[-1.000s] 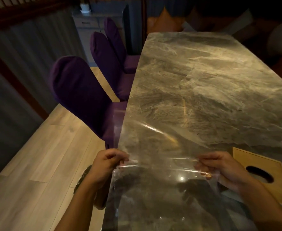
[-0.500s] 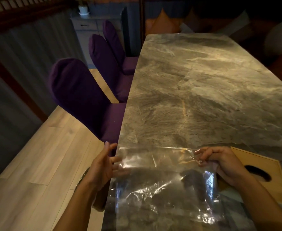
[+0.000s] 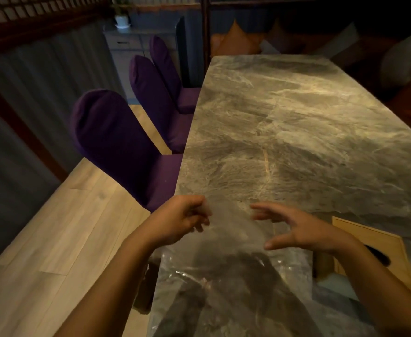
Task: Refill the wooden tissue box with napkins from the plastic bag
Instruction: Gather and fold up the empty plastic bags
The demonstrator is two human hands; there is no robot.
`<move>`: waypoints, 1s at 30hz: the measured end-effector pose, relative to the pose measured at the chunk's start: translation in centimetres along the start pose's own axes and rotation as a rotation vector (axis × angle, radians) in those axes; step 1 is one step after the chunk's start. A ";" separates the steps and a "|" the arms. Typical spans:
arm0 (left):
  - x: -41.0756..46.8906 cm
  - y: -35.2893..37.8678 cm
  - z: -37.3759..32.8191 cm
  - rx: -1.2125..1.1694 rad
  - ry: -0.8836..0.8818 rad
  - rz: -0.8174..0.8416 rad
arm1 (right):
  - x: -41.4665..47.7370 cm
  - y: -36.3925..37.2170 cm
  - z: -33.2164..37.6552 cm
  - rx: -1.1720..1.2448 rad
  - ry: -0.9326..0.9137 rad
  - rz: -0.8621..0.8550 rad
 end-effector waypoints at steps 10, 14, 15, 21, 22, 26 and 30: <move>0.7 -2.2 0.9 -0.557 0.115 -0.321 | -0.8 -1.4 -0.8 0.270 -0.135 -0.355; 1.2 1.6 4.0 -1.115 0.103 -0.155 | -1.4 -1.3 -1.4 0.412 -0.173 -0.472; 1.3 2.7 4.2 -1.185 0.110 -0.107 | -1.4 -1.2 -1.5 0.446 -0.176 -0.493; 2.0 6.1 2.9 -0.951 -0.029 -0.125 | -0.7 -0.3 -1.9 0.561 -0.181 -0.571; 2.2 6.3 2.7 -0.904 -0.069 -0.178 | -0.6 -0.2 -2.0 0.586 -0.183 -0.584; 2.2 6.2 2.6 -0.817 -0.103 -0.304 | -0.7 0.3 -2.3 0.628 -0.173 -0.594; 1.9 5.8 2.4 -0.834 -0.105 -0.296 | -0.8 0.6 -2.4 0.657 -0.180 -0.577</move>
Point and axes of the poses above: each hand's wrist, its own x-axis towards the middle knuckle, its own y-axis out of the palm, z = x × y, the point moved 1 cm from there along x, towards the middle knuckle, and after that the axes turned 14 degrees about z, right-handed, at the moved point
